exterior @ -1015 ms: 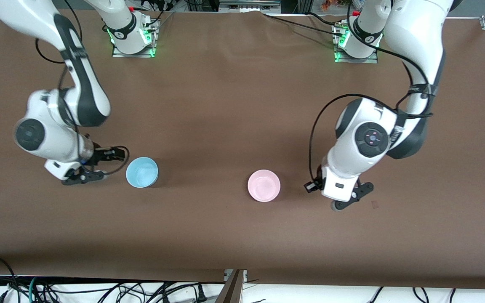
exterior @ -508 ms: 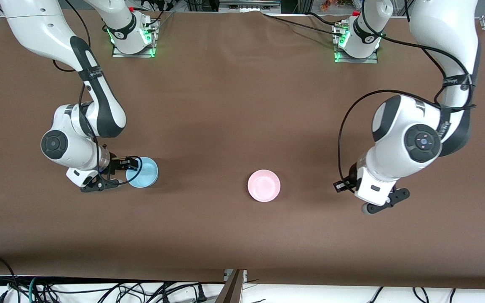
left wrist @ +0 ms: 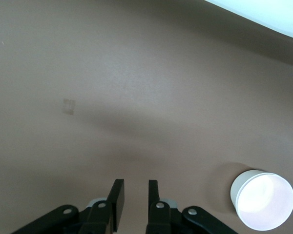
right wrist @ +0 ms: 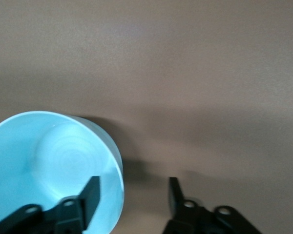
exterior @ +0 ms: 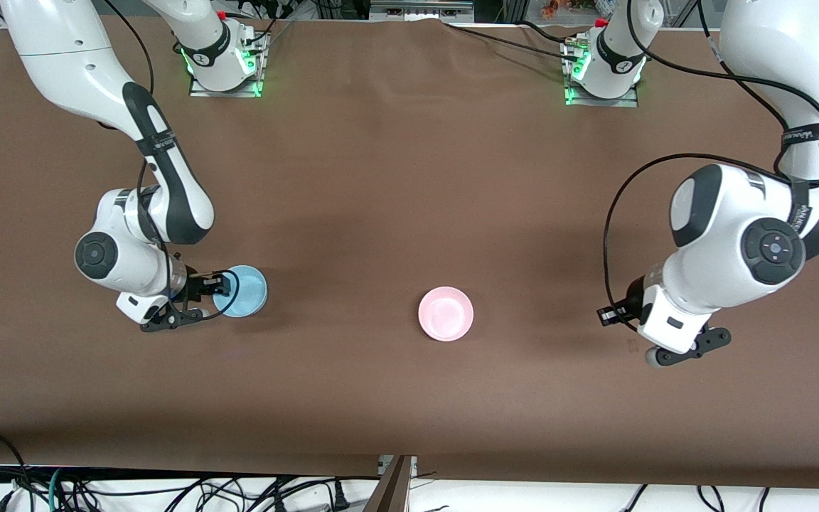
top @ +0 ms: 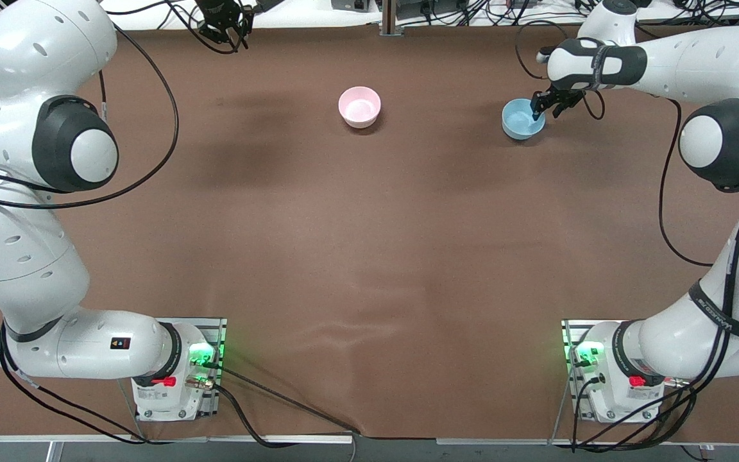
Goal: Stack pink and blue bowls on white bowl
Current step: 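Grasp the blue bowl's rim with the right gripper and lift it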
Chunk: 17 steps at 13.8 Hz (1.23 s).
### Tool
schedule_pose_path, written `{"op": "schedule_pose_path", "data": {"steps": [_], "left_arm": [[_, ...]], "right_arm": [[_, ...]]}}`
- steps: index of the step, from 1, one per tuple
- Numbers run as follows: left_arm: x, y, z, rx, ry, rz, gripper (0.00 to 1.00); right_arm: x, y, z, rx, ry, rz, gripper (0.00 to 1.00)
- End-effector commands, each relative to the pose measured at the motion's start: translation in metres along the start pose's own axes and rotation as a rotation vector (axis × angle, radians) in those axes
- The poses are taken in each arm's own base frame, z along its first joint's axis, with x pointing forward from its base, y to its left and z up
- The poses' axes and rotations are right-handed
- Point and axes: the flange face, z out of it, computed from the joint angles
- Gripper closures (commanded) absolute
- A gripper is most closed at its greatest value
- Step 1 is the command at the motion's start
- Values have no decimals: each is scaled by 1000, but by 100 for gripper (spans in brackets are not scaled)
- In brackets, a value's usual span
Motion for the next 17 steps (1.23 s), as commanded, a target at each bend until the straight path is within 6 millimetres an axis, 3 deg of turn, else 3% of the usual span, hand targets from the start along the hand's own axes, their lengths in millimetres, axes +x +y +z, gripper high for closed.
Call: {"op": "schedule_pose_path", "data": {"steps": [1, 5, 9, 11, 14, 15, 17], "left_arm": [[-2, -10, -16, -13, -18, 45, 72], [4, -25, -22, -13, -16, 70, 72], [9, -39, -32, -10, -14, 87, 71], [8, -40, -32, -8, -16, 87, 71], [7, -41, -42, -8, -1, 87, 71], [7, -42, -42, -4, -1, 88, 71], [8, -45, -42, 6, -6, 88, 71]], "right_arm": [[9, -6, -9, 36, 21, 3, 55], [6, -9, -4, 40, 11, 8, 62], [8, -9, -8, 40, 17, 6, 100], [11, -18, -15, 74, 15, 39, 100], [35, -64, -55, 136, 0, 145, 100], [46, -91, -75, 145, -3, 213, 100], [65, -163, -92, 158, 8, 329, 100]]}}
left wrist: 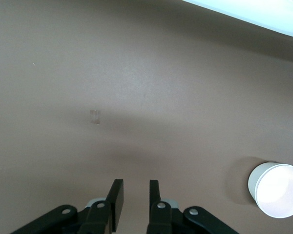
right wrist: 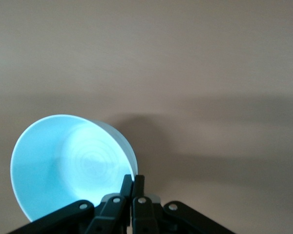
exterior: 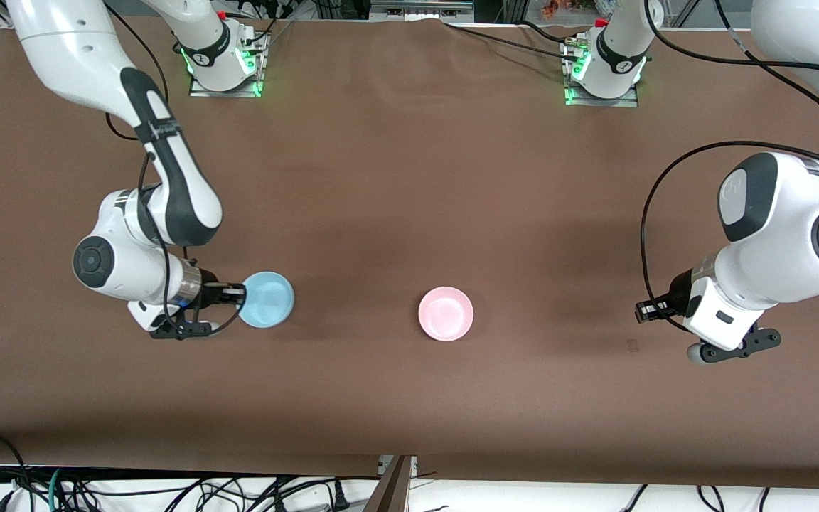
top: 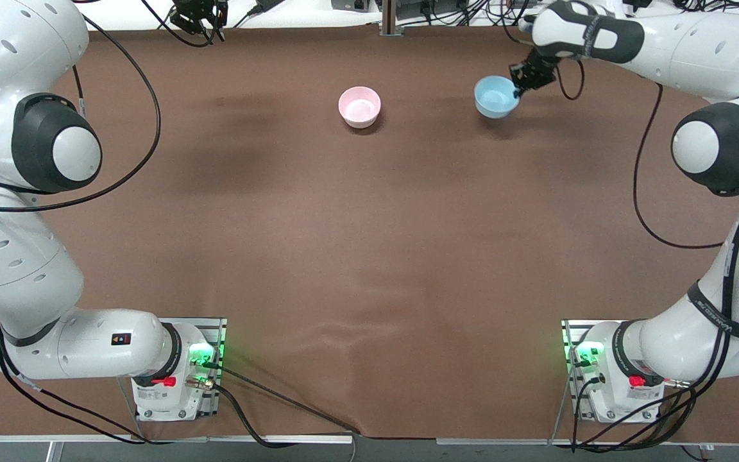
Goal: Stack pink and blue bowls on white bowl
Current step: 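Grasp the blue bowl's rim with the right gripper and lift it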
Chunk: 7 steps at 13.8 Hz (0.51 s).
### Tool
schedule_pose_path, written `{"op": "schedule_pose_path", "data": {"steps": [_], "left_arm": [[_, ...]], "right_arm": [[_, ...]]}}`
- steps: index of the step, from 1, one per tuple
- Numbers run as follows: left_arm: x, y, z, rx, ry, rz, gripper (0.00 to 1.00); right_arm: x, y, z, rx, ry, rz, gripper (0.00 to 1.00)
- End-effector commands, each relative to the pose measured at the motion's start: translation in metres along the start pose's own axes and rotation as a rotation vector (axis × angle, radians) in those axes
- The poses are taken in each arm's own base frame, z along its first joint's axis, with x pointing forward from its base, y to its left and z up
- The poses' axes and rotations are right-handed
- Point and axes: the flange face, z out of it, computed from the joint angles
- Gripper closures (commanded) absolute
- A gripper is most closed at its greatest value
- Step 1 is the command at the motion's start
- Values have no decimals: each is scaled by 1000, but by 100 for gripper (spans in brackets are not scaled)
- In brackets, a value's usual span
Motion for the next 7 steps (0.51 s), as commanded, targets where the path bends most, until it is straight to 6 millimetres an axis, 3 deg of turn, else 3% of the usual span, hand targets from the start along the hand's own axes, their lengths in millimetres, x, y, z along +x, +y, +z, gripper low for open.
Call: {"op": "schedule_pose_path", "data": {"steps": [1, 3, 7], "left_arm": [[-4, -7, -10, 1, -14, 47, 71], [-1, -16, -19, 0, 0, 69, 71], [-1, -20, -23, -1, 5, 73, 68]], "right_arm": [[5, -95, -2, 34, 21, 137, 100], [5, -152, 5, 67, 57, 213, 100], [-13, -234, 27, 155, 120, 340, 100]]}}
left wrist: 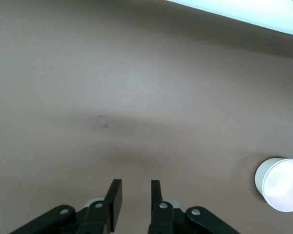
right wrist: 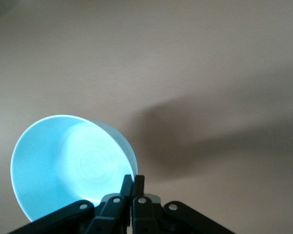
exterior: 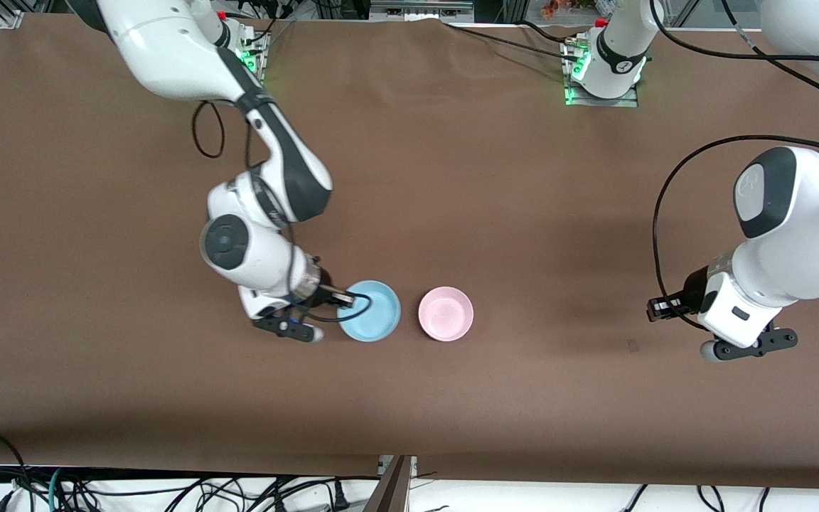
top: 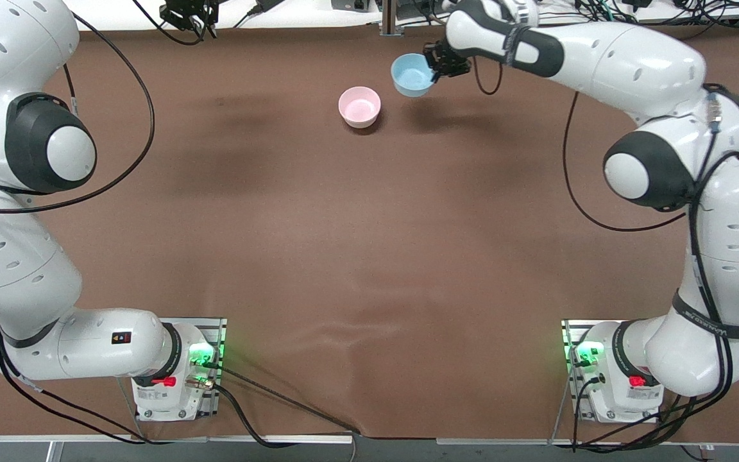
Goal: Stack pink and blue bowls on white bowl
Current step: 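Carry the blue bowl onto the pink bowl and release it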
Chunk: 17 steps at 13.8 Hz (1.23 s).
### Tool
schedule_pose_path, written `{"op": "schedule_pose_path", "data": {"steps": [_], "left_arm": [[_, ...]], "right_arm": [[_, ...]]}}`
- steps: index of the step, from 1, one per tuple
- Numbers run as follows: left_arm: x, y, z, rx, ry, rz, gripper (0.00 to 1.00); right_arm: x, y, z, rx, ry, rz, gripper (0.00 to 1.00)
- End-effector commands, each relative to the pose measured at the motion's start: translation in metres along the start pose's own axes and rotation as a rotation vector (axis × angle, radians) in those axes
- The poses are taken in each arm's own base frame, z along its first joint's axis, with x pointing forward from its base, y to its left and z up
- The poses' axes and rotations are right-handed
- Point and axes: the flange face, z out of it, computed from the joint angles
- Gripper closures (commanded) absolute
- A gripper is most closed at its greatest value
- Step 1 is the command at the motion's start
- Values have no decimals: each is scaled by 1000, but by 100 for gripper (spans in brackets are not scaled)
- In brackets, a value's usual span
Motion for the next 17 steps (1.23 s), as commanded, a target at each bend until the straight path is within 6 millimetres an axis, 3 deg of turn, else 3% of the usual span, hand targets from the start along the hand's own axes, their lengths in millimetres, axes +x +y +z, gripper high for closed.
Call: {"op": "schedule_pose_path", "data": {"steps": [1, 2, 6, 9, 13, 17], "left_arm": [[-5, -4, -13, -2, -5, 25, 68], [-5, -5, -13, -1, -6, 36, 66], [-3, -13, -11, 2, -14, 47, 64], [-3, -13, -11, 2, -14, 50, 64], [-3, -15, -12, 2, -15, 51, 63], [-3, -15, -12, 3, -15, 53, 63]], "right_arm": [[-15, -38, 21, 86, 51, 108, 100], [-25, -48, 30, 108, 64, 127, 100], [-51, -69, 38, 124, 62, 202, 100], [-78, -85, 61, 135, 77, 288, 100], [-95, -87, 88, 101, 115, 286, 100], [-97, -78, 108, 71, 104, 276, 100]]}}
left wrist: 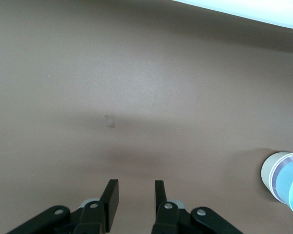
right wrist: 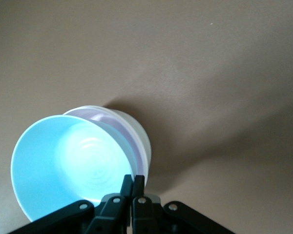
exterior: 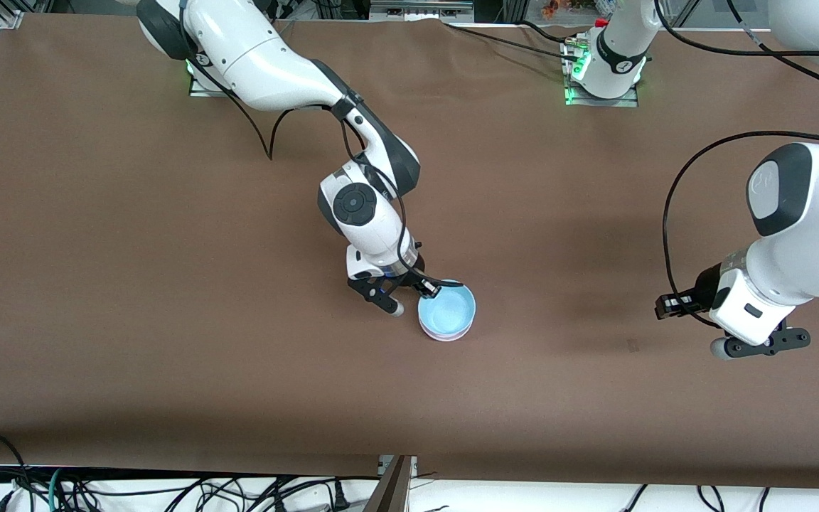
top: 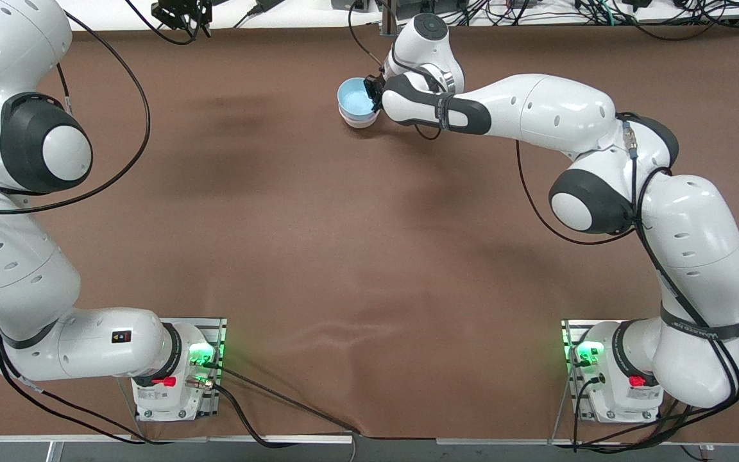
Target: Stack pink and blue bowls on white bowl
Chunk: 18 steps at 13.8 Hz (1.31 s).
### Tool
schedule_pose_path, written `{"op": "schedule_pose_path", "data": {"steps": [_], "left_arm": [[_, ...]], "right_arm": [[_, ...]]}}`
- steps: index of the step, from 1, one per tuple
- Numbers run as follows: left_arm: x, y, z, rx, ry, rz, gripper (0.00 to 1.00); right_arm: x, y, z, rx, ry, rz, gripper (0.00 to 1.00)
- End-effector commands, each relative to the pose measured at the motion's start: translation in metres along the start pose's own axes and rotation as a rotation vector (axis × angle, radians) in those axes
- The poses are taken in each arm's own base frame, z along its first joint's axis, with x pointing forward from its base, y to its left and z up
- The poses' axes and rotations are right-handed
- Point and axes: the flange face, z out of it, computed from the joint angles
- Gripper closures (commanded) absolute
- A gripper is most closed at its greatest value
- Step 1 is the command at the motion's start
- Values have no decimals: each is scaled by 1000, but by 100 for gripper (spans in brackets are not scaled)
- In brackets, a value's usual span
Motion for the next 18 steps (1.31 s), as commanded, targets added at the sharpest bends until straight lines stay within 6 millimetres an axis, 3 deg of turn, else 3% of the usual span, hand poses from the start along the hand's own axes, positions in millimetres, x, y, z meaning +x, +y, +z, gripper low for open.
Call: {"op": "schedule_pose_path", "data": {"steps": [1, 8, 10, 11, 12, 14, 15, 16, 17, 18], "left_arm": [[-3, -4, -6, -4, -7, 22, 63], [-3, -4, -6, -2, -7, 24, 58], [-4, -4, -7, -2, -6, 24, 57], [-4, -4, -7, -2, -6, 24, 57], [-2, -10, -9, 1, -4, 23, 56], [-1, -22, -17, 0, 5, 76, 55], [-1, -32, -23, 3, 7, 73, 55], [-2, -37, -25, 5, -9, 68, 54], [-5, -37, -27, 6, -34, 68, 54], [-5, -38, -47, 9, -27, 67, 54]], "right_arm": [[1, -1, 5, 3, 16, -6, 100], [0, 2, 12, -9, 26, -19, 99], [0, 2, 12, -7, 26, -15, 76], [0, 1, 10, -5, 27, -14, 55], [0, 1, 10, -6, 27, -11, 43], [8, 0, 4, -8, 40, -16, 33], [12, 0, -1, -11, 47, -15, 23], [19, 3, -2, -33, 45, -12, 0], [29, 3, -13, -50, 55, -12, 0], [40, 2, -29, -70, 67, -23, 0]]}}
